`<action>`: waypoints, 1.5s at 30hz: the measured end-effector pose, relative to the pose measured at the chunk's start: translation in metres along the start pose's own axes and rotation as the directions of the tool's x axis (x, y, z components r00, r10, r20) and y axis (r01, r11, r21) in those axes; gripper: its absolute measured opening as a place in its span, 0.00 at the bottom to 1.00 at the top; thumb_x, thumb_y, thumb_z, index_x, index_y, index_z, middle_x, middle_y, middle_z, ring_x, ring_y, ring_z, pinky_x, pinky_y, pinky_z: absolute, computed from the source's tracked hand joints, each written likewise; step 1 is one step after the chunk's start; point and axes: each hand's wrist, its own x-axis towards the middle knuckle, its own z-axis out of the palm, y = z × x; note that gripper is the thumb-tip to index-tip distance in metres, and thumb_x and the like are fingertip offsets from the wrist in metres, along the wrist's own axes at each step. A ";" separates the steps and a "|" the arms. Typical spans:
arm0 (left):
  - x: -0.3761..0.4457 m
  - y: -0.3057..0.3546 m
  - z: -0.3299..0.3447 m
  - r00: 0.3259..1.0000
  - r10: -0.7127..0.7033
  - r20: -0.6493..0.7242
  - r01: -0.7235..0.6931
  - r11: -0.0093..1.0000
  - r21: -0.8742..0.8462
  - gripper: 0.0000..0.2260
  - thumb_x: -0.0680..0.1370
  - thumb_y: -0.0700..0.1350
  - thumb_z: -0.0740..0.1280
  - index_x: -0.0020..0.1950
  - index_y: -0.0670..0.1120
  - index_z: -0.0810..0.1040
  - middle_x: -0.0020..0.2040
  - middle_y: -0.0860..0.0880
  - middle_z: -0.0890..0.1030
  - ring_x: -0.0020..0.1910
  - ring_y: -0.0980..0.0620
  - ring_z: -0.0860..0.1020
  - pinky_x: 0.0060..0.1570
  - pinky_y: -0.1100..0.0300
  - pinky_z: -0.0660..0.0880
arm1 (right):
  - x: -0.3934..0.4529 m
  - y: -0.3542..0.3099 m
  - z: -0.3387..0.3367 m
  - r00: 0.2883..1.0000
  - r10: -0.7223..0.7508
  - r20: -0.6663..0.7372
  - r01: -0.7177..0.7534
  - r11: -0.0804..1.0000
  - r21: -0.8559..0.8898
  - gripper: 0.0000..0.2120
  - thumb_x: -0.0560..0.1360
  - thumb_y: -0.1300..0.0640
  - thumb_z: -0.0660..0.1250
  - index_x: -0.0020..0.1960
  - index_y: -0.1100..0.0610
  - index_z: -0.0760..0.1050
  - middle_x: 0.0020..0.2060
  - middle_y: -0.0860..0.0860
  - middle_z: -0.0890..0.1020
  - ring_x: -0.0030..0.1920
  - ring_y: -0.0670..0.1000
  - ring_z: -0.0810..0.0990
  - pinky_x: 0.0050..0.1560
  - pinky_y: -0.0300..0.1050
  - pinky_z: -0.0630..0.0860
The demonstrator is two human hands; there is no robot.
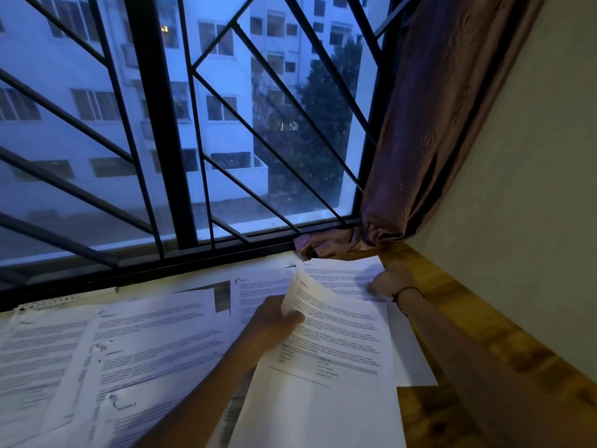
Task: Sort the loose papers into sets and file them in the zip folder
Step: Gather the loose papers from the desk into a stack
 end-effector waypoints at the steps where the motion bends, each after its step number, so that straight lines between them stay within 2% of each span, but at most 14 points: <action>1: 0.001 -0.001 0.000 1.000 -0.004 0.005 0.004 1.000 -0.025 0.13 0.82 0.49 0.66 0.67 0.52 0.79 0.62 0.53 0.82 0.56 0.50 0.82 0.53 0.55 0.78 | 0.005 0.002 -0.001 0.999 0.031 0.011 -0.032 0.995 0.090 0.21 0.76 0.56 0.73 0.66 0.64 0.76 0.63 0.60 0.79 0.59 0.58 0.78 0.51 0.45 0.72; 4: 0.002 0.001 -0.002 1.000 -0.015 0.004 0.015 0.992 -0.122 0.09 0.81 0.46 0.67 0.61 0.52 0.82 0.56 0.52 0.85 0.50 0.52 0.84 0.46 0.58 0.79 | 0.008 0.010 -0.006 0.994 0.069 0.091 -0.095 0.941 0.325 0.19 0.76 0.59 0.71 0.65 0.64 0.77 0.63 0.61 0.80 0.51 0.53 0.76 0.50 0.46 0.72; 7: 0.006 0.003 -0.004 0.998 -0.022 -0.060 0.006 0.966 -0.257 0.06 0.82 0.45 0.67 0.54 0.53 0.83 0.50 0.52 0.87 0.45 0.54 0.85 0.40 0.61 0.78 | 0.004 0.021 -0.007 0.879 -0.267 0.395 -0.055 0.766 0.641 0.15 0.82 0.58 0.66 0.63 0.68 0.76 0.64 0.65 0.79 0.51 0.57 0.81 0.56 0.50 0.77; 10: 0.012 0.007 -0.006 0.992 -0.014 -0.124 -0.030 0.939 -0.343 0.08 0.83 0.43 0.65 0.53 0.52 0.84 0.47 0.52 0.87 0.43 0.54 0.85 0.37 0.63 0.77 | -0.010 0.042 -0.007 0.944 -0.211 0.253 -0.108 0.528 0.842 0.18 0.81 0.59 0.66 0.66 0.70 0.75 0.64 0.68 0.78 0.47 0.61 0.86 0.49 0.55 0.83; 14: 0.023 0.017 -0.001 0.985 -0.045 -0.165 -0.033 0.897 -0.442 0.10 0.83 0.41 0.63 0.58 0.46 0.84 0.51 0.46 0.87 0.49 0.46 0.85 0.50 0.51 0.82 | -0.038 0.048 -0.014 0.923 -0.303 0.239 -0.145 0.304 0.942 0.27 0.74 0.41 0.72 0.65 0.58 0.79 0.64 0.60 0.82 0.55 0.59 0.85 0.51 0.54 0.82; 16: 0.028 0.022 0.007 0.980 -0.065 -0.189 -0.034 0.878 -0.478 0.10 0.83 0.42 0.63 0.58 0.47 0.83 0.51 0.46 0.87 0.49 0.45 0.85 0.52 0.48 0.82 | -0.053 0.044 -0.019 0.898 -0.347 0.270 -0.148 0.339 0.929 0.25 0.75 0.42 0.69 0.66 0.55 0.80 0.61 0.56 0.84 0.57 0.57 0.85 0.51 0.52 0.83; 20: 0.031 0.038 0.025 0.973 -0.060 -0.224 -0.076 0.828 -0.555 0.10 0.82 0.40 0.62 0.52 0.47 0.83 0.47 0.46 0.87 0.48 0.44 0.85 0.46 0.49 0.82 | -0.065 0.043 -0.015 0.867 -0.445 0.225 -0.033 0.399 0.916 0.19 0.81 0.63 0.66 0.71 0.61 0.74 0.65 0.60 0.81 0.64 0.63 0.81 0.66 0.63 0.75; 23: 0.033 0.044 0.038 0.932 -0.039 -0.361 -0.148 0.867 -0.476 0.09 0.78 0.47 0.67 0.51 0.43 0.82 0.49 0.40 0.84 0.49 0.39 0.84 0.43 0.49 0.81 | -0.065 0.043 -0.010 0.898 -0.414 0.146 0.002 0.336 0.942 0.20 0.78 0.70 0.66 0.70 0.64 0.73 0.65 0.64 0.79 0.63 0.68 0.80 0.63 0.71 0.75; 25: 0.036 0.042 0.038 0.900 -0.059 -0.431 -0.115 0.923 -0.366 0.16 0.71 0.57 0.71 0.53 0.49 0.79 0.52 0.45 0.81 0.51 0.44 0.82 0.48 0.48 0.81 | -0.062 0.046 -0.009 0.915 -0.398 0.067 0.049 0.273 0.961 0.21 0.79 0.71 0.64 0.71 0.65 0.71 0.67 0.66 0.77 0.64 0.69 0.79 0.63 0.73 0.74; 27: 0.035 0.046 0.032 0.936 -0.062 -0.347 -0.120 0.869 -0.480 0.22 0.70 0.54 0.78 0.59 0.48 0.76 0.53 0.47 0.82 0.49 0.48 0.83 0.47 0.48 0.83 | -0.062 0.047 -0.013 0.923 -0.385 0.017 0.067 0.204 0.977 0.21 0.80 0.72 0.62 0.73 0.65 0.69 0.67 0.65 0.77 0.66 0.69 0.77 0.64 0.73 0.73; 30: 0.035 0.060 0.021 0.983 0.054 -0.174 -0.147 0.799 -0.583 0.11 0.76 0.43 0.76 0.56 0.47 0.81 0.52 0.45 0.87 0.44 0.50 0.87 0.39 0.57 0.83 | -0.068 0.041 -0.029 0.940 -0.335 -0.072 0.122 0.131 0.984 0.19 0.80 0.72 0.62 0.70 0.65 0.72 0.66 0.64 0.79 0.64 0.67 0.79 0.61 0.68 0.77; 35: 0.026 0.111 0.004 0.925 0.350 -0.148 -0.367 0.723 -0.585 0.07 0.80 0.41 0.72 0.57 0.47 0.84 0.53 0.49 0.88 0.51 0.49 0.87 0.49 0.53 0.84 | -0.078 0.015 -0.068 0.907 -0.379 -0.184 0.218 0.048 0.975 0.21 0.80 0.70 0.64 0.73 0.63 0.71 0.67 0.62 0.78 0.66 0.65 0.78 0.65 0.68 0.74; 40: 0.020 0.155 -0.017 0.839 0.477 -0.263 -0.538 0.652 -0.534 0.08 0.78 0.43 0.74 0.57 0.48 0.84 0.51 0.54 0.88 0.51 0.53 0.86 0.50 0.58 0.83 | -0.094 -0.020 -0.111 0.869 -0.371 -0.328 0.367 0.037 0.930 0.23 0.77 0.66 0.70 0.71 0.62 0.73 0.65 0.59 0.81 0.64 0.60 0.81 0.62 0.57 0.79; 45: 0.024 0.130 -0.015 0.810 0.500 -0.308 -0.586 0.719 -0.374 0.09 0.77 0.43 0.76 0.54 0.55 0.83 0.46 0.62 0.86 0.51 0.59 0.85 0.46 0.66 0.81 | -0.098 -0.031 -0.097 0.851 -0.379 -0.364 0.446 0.157 0.881 0.20 0.76 0.67 0.71 0.68 0.60 0.75 0.61 0.57 0.83 0.61 0.56 0.83 0.59 0.52 0.82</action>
